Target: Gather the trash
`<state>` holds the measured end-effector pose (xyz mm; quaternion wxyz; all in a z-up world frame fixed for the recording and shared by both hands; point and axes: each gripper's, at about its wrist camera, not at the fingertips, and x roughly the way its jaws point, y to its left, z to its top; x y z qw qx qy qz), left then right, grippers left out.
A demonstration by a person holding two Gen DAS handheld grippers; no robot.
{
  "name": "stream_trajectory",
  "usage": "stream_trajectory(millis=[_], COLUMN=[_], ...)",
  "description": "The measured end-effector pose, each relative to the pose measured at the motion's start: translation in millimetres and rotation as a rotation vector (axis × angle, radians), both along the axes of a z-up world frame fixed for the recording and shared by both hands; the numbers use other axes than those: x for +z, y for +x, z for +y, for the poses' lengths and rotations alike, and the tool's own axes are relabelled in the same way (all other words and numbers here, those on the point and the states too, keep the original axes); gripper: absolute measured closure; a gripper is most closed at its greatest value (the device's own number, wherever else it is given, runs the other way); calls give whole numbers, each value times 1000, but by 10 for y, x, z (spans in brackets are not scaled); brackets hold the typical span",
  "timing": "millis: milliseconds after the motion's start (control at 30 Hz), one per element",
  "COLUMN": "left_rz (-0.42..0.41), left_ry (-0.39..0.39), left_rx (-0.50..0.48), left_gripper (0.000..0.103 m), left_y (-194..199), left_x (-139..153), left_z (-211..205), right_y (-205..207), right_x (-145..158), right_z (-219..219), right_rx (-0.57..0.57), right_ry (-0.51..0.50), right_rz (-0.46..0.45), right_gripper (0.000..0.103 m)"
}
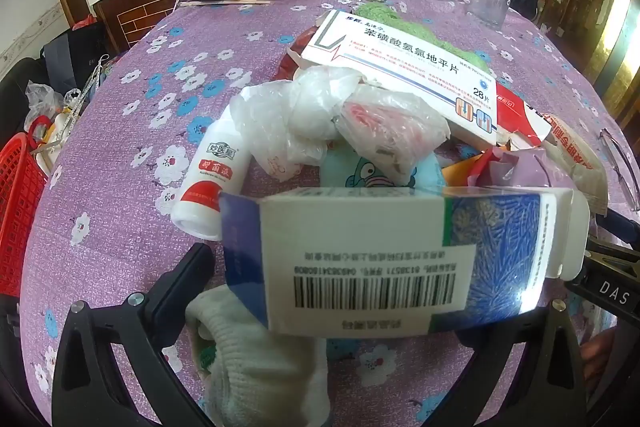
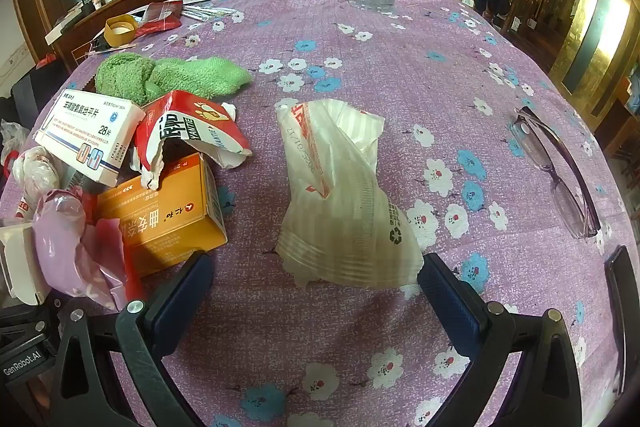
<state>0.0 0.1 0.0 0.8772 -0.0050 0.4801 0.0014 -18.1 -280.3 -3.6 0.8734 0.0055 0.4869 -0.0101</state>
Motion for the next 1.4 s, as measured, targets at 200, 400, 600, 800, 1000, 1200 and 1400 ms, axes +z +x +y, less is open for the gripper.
stream_trajectory(millis=[200,400,600,800,1000,1200,1400], left_rz=[23,-42,-211,-465,-588,-577,-592], left_ry=[-17,-70,-49,45,96,72,82], left_rx=[-25,-129,-170,-51,41,78,73], left_gripper=[0,0,0,0,0,0,0], left_y=[-47,-429,-887,-1390,-1746,-1933,-2158], left_x=[37,320,580,667,652,576,575], left_z=[62,211,324,507,730,880,897], right_y=[2,-305,-864,-1395,-1881,-2123,-2335], right_x=[6,203,646,912,820,757,807], right_z=[-9,-114,-58,161,295,554,656], right_rx=[-1,33,47,47,-9,7,40], right_ry=[5,53,28,-8,5,-101,-107], right_rz=[0,-18,-174,-319,-455,-480,-509], right_gripper=[0,0,0,0,0,0,0])
